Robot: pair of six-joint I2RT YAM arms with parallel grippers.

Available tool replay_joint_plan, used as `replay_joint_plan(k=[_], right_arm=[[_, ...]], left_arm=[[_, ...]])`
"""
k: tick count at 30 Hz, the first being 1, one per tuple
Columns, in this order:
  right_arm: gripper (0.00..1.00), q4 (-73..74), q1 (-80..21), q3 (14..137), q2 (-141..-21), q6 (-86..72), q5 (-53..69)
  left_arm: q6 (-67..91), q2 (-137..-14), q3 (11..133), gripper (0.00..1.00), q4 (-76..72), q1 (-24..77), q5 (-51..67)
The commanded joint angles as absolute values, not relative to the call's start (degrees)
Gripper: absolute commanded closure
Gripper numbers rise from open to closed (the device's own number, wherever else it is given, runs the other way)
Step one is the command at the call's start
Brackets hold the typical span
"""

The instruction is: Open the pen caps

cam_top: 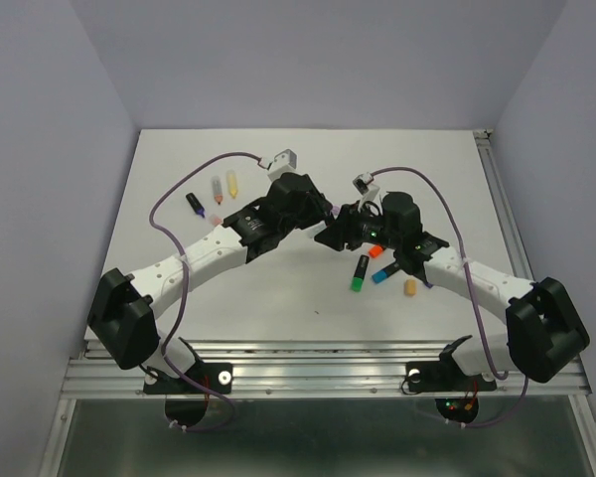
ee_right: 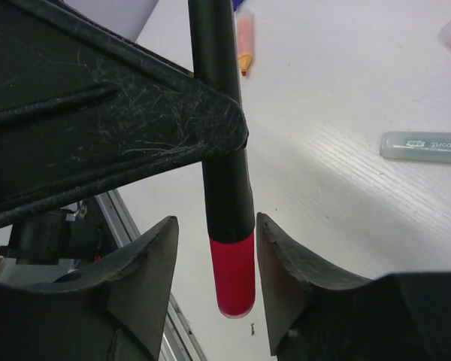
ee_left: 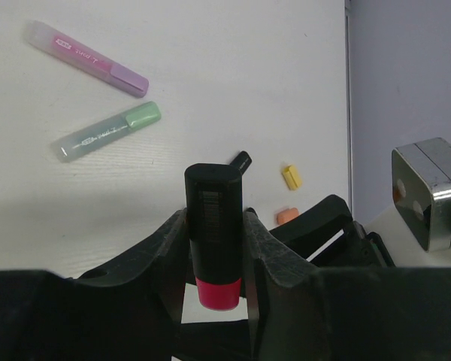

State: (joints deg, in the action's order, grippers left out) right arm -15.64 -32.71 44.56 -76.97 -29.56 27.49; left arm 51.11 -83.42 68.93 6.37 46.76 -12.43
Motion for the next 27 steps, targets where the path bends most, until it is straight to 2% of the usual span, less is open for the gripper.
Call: replay_joint_plan(k=[1, 7, 11, 17, 21, 27], right_arm=[[0.51, -19.34, -33.31, 47.99, -76.64, -29.00, 28.65], [0.71, -17.49, -33.49, 48.34, -76.03, -28.65, 28.83], [0.99, -16.35, -33.49, 48.87, -76.29, -29.26, 29.88], [0.99, -16.26, -35.15, 46.94, -74.80, -30.67, 31.82], [0.99, -17.57, -37.96, 42.90, -71.64, -32.87, 33.92], [0.99, -21.62, -41.48, 34.20, -67.77, -37.26, 34.54]], left_arm=[[51.86, -81.74, 68.55, 1.00, 4.31, 46.49, -12.83], [52.82, -82.35, 68.73, 1.00, 3.87, 45.00, -12.92], [53.52, -83.32, 68.82, 1.00, 2.90, 43.60, -12.83], [52.29, -85.60, 68.90, 1.00, -2.54, 38.86, -13.61], [51.16, -88.06, 70.40, 1.00, -5.70, 32.89, -14.50], [49.75, -91.75, 73.73, 1.00, -6.94, 29.45, -18.63]])
